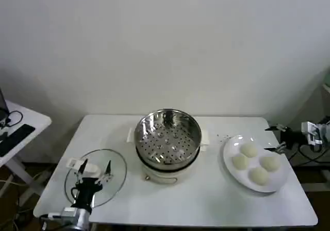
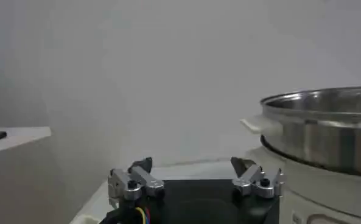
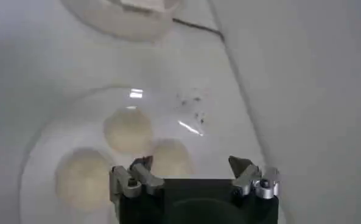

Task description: Take steamed baozi put them in steamer then cover it.

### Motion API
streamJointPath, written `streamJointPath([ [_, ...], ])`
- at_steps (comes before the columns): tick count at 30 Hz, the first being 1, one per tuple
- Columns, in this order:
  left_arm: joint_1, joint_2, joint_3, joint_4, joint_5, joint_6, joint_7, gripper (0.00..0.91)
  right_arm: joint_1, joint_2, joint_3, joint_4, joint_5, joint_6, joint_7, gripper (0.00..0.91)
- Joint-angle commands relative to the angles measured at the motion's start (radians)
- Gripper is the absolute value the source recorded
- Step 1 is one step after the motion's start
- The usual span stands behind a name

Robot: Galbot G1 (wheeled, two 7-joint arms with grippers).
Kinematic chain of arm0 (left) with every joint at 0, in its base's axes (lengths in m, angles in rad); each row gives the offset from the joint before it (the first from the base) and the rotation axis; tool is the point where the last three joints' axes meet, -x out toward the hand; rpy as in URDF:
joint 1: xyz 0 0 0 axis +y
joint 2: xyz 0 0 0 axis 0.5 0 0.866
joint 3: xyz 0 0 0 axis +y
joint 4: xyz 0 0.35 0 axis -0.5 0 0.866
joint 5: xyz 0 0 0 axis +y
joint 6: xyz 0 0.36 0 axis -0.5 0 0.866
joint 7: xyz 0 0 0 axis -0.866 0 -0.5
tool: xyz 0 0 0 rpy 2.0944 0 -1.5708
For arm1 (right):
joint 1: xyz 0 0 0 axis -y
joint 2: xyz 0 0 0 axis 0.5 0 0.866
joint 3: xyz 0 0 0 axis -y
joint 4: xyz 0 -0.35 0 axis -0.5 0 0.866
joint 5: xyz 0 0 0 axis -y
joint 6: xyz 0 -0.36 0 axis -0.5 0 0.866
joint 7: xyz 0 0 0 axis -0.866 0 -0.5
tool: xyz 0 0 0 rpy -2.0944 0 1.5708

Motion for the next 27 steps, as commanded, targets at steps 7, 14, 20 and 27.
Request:
streamJointPath([
  [7,0.005,0.014,-0.013,0.001,-0.004,0.01,-0.002,0.907,0.339,0.204,-0.455,-0.259,-0.137,0.018,-0.073,0.907],
  [14,0.001,0.013,-0.009,0.002,-0.003,0.015,-0.003,0.907,0.254,0.24,-0.378,-0.27,-0.166,0.016,-0.035,0.907],
  [20,0.002,0.013,-0.009,0.003,0.005,0.014,-0.001,0.907,0.213,0.262,-0.347,-0.278,-0.202,0.017,-0.02,0.907],
  [27,0.001,0.009,-0.007,0.005,0.006,0.016,-0.001,0.907,0.19,0.287,-0.311,-0.31,-0.236,0.026,-0.004,0.907],
])
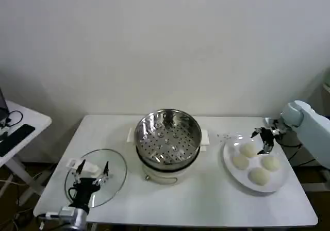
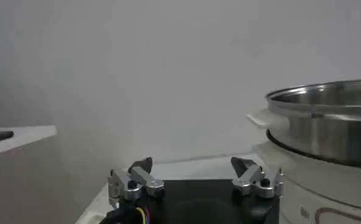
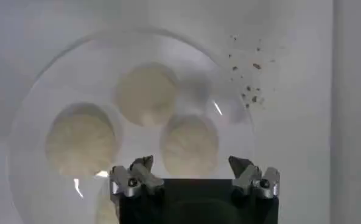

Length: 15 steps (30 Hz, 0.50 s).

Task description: Take steamed baozi put them in steamer then cover it.

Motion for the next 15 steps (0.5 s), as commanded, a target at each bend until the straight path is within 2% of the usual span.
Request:
streamJointPath([
  [1,0.0,-0.003,0.002,0.004,0.003,0.0,0.0,0.907,-0.017,0.046,0.015,-0.051,-0.056,0.007,0.013,0.907],
  [15,0.003,-0.008,-0.001,0.005,0.003,-0.003,-0.002,0.907,-0.041,0.096,0.063,-0.102,-0.097,0.022,0.033,0.907],
])
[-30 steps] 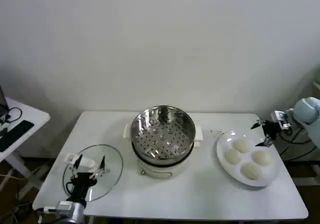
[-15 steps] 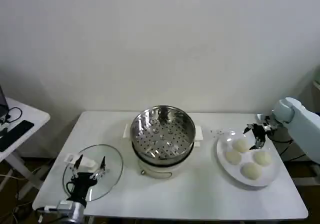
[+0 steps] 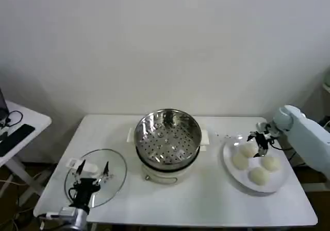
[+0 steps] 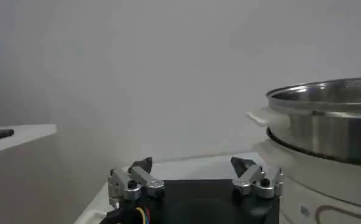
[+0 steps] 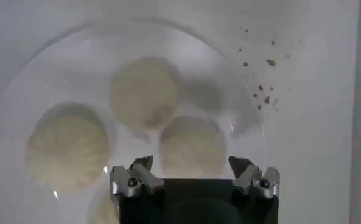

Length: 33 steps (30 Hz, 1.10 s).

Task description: Take steamed baozi put them in steamer then cover it.

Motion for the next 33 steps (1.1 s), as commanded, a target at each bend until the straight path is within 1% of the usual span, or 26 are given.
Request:
streamJointPath([
  [1,0.004,-0.002,-0.001,0.001,-0.001,-0.003,-0.001,0.907,-0.008,0.028,0.023,-0.03,-0.033,0.006,0.007,0.907],
  [14,0.006,-0.004,-0.001,-0.002,-0.004,-0.003,-0.002,0.907,-0.016,0.031,0.05,-0.054,-0.06,0.007,0.004,0.907],
  [15,0.006,-0.005,-0.001,-0.002,-0.004,-0.004,-0.002,0.907,-0.017,0.032,0.054,-0.057,-0.063,0.008,0.004,0.897],
  [16,0.007,-0.005,-0.001,-0.002,-0.003,-0.004,-0.003,0.907,-0.018,0.033,0.057,-0.059,-0.064,0.008,0.004,0.856],
  [17,0.007,-0.005,-0.001,-0.001,-0.004,-0.004,-0.003,0.907,-0.019,0.033,0.059,-0.061,-0.062,0.008,0.005,0.836],
  [19,0.008,-0.005,-0.001,-0.002,-0.004,-0.004,-0.002,0.907,-0.02,0.034,0.064,-0.064,-0.062,0.008,0.006,0.806],
  [23,0.009,-0.004,0.0,-0.001,-0.004,-0.003,-0.002,0.907,-0.021,0.034,0.071,-0.061,-0.06,0.009,0.009,0.796],
  [29,0.007,-0.004,0.001,-0.001,-0.003,-0.002,-0.002,0.907,-0.021,0.032,0.075,-0.059,-0.058,0.008,0.01,0.756],
  [33,0.008,-0.003,-0.002,-0.002,-0.004,-0.003,-0.002,0.907,-0.022,0.031,0.077,-0.054,-0.055,0.008,0.011,0.756],
])
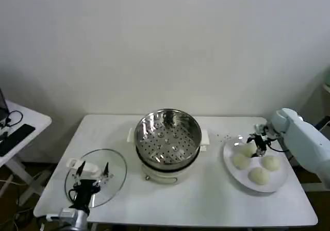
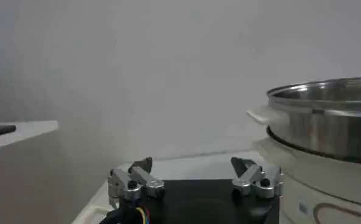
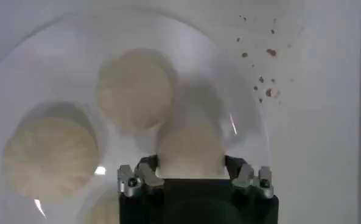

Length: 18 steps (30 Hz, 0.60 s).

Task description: Take steamed baozi put them in steamer then cover it.

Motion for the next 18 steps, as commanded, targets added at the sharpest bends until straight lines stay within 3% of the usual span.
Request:
streamJointPath([
  [1,0.002,0.002,-0.003,-0.002,-0.001,0.0,0.0,0.907,0.0,0.0,0.007,0.003,0.0,0.0,0.001,0.756],
  [14,0.009,-0.001,-0.005,-0.01,-0.002,-0.001,0.0,0.907,0.086,-0.066,-0.066,0.146,0.083,-0.012,-0.009,0.746],
  [18,0.012,0.0,-0.004,-0.017,-0.002,0.0,0.003,0.907,0.197,-0.105,-0.186,0.255,0.157,-0.017,-0.019,0.746],
])
